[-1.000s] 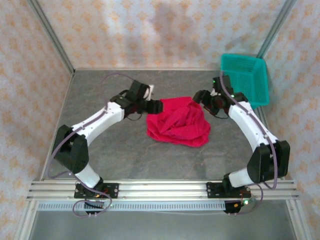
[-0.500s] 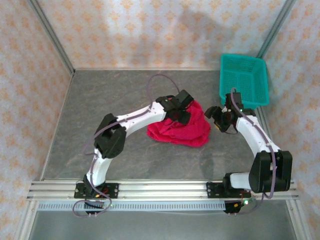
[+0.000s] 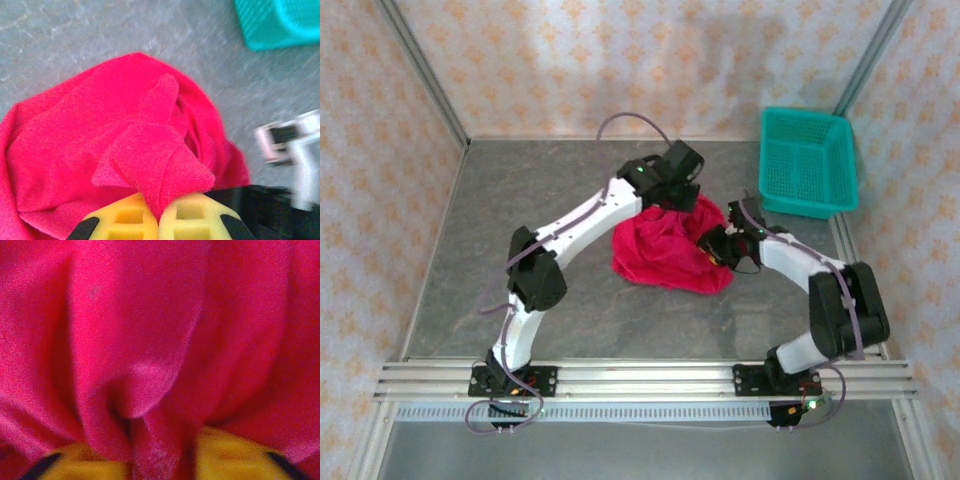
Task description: Fold the inside-out t-shirt
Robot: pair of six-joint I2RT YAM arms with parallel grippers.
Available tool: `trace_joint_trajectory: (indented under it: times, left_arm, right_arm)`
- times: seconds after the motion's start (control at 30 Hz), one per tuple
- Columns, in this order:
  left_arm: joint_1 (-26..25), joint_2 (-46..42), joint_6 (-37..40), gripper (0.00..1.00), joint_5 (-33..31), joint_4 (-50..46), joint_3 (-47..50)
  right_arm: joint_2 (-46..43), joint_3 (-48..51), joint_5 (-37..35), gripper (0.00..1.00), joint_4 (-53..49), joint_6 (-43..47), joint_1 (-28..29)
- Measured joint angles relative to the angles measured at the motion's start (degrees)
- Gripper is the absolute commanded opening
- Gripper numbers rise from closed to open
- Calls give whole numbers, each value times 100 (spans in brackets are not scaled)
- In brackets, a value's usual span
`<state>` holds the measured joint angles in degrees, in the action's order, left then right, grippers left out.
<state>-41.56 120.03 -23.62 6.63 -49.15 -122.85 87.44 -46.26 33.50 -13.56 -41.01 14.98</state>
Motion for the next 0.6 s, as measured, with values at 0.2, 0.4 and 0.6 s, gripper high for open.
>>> trace_joint_trajectory:
  times: [0.2, 0.4, 0.6]
  left_arm:
    - [1080, -876, -439, 0, 553, 101, 234]
    - [2124, -2684, -1263, 0, 960, 1104, 2951]
    - [1646, -2594, -1711, 0, 1095, 2164, 4524]
  right_arm:
    - [59, -24, -164, 0, -214, 216, -356]
    - [-1281, -4, -387, 0, -505, 730, -872]
    - [-1246, 280, -520, 0, -726, 837, -461]
